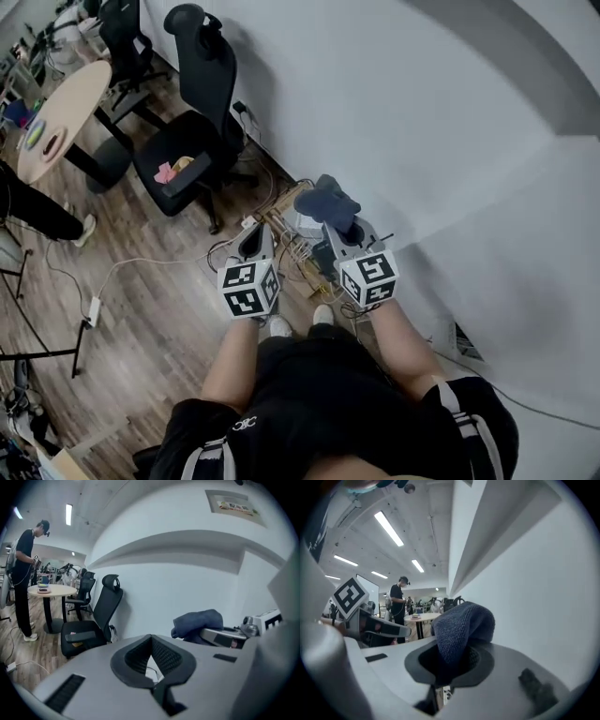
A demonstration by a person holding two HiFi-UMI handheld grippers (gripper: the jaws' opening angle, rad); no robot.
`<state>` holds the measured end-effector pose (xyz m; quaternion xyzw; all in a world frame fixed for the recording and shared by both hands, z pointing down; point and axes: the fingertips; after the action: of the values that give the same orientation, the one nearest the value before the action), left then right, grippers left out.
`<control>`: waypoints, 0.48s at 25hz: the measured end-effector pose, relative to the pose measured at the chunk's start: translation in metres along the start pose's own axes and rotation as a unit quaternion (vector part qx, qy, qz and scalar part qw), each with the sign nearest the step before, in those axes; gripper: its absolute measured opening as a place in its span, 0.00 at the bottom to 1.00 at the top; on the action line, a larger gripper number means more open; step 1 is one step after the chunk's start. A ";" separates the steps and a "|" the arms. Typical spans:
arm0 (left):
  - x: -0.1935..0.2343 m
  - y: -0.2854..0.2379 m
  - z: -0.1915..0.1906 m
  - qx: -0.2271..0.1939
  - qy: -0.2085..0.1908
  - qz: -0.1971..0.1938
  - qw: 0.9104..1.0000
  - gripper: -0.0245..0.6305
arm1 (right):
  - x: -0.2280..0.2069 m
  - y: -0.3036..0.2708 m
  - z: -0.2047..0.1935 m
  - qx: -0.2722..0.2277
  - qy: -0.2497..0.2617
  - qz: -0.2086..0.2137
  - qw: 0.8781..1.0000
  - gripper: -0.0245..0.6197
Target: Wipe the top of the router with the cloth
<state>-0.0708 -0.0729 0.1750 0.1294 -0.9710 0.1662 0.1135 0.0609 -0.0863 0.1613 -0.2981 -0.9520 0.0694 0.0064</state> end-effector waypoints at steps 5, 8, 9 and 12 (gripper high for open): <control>-0.012 0.033 0.082 -0.072 -0.031 -0.011 0.997 0.05 | 0.013 0.019 0.091 -0.112 -0.007 -0.060 0.992 0.11; -0.016 0.048 0.115 -0.102 -0.061 -0.016 0.993 0.05 | 0.025 0.025 0.127 -0.159 -0.031 -0.052 0.985 0.11; -0.016 0.053 0.122 -0.107 -0.066 -0.017 0.992 0.05 | 0.028 0.026 0.135 -0.167 -0.037 -0.052 0.984 0.11; -0.011 0.067 0.129 -0.115 -0.074 -0.017 0.990 0.05 | 0.038 0.027 0.147 -0.169 -0.047 -0.057 0.983 0.11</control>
<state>-0.1024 -0.0554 0.0337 0.1440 -0.9870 0.0411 0.0582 0.0370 -0.0617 0.0115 -0.2364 -0.9647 -0.0796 -0.0846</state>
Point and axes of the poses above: the fingertips, and each gripper's own axes: y backward along the fingers, x to its left, z out of its top, and after that the axes turned 7 degrees about -x, right-handed
